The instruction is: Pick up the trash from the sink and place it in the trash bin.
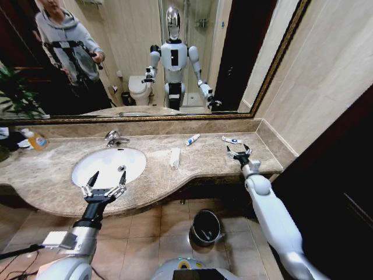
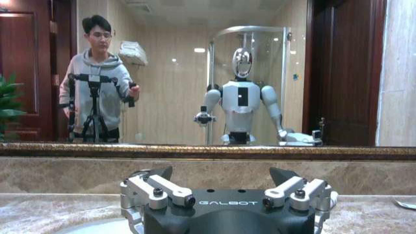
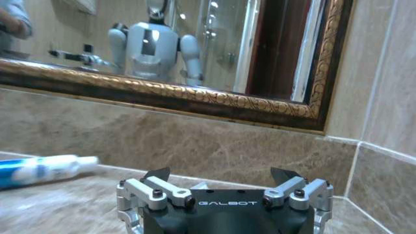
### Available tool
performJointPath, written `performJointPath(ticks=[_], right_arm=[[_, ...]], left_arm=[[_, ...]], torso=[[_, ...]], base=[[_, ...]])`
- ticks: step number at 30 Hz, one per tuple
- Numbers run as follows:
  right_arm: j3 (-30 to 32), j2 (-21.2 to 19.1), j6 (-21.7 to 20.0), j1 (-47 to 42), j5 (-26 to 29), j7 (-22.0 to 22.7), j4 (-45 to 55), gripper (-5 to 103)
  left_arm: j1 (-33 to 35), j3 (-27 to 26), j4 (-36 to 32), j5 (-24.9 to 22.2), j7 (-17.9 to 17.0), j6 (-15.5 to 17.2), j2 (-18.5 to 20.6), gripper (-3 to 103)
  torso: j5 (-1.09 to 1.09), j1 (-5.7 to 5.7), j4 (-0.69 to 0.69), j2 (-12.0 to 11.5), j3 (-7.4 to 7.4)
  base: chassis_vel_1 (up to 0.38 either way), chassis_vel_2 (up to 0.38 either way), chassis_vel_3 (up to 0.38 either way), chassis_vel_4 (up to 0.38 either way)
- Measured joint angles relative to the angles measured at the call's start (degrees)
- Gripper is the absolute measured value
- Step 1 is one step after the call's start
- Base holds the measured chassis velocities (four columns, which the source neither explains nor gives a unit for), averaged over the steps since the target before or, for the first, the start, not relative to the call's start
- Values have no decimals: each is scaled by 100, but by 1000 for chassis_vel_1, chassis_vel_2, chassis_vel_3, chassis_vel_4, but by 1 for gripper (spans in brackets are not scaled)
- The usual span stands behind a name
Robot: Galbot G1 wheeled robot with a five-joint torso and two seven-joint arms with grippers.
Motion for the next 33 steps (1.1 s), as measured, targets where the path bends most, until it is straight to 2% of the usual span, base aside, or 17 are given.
performJointPath(ticks=[8, 12, 16, 22, 33], right_arm=[[-164, 105, 72, 862, -83, 11, -1175, 100], [31, 43, 152, 1054, -131, 11, -1738, 100], [153, -33, 166, 1062, -104, 38, -1910, 100], [112, -17, 165, 1195, -7, 16, -2151, 100], [9, 134, 178, 1650, 50, -44, -2680, 100]], left_arm=[[0, 1, 0, 0, 1, 0, 0, 100], [0, 0, 0, 0, 1, 0, 0, 100], [0, 1, 0, 0, 1, 0, 0, 100], [0, 0, 0, 0, 1, 0, 0, 100], [0, 1, 0, 0, 1, 0, 0, 100]], torso=[[2, 0, -1, 0, 0], [3, 0, 1, 0, 0], [3, -1, -5, 0, -1], [2, -1, 0, 0, -1], [0, -1, 0, 0, -1]], base=[[0, 0, 0, 0], [0, 0, 0, 0], [0, 0, 0, 0], [0, 0, 0, 0], [0, 0, 0, 0]])
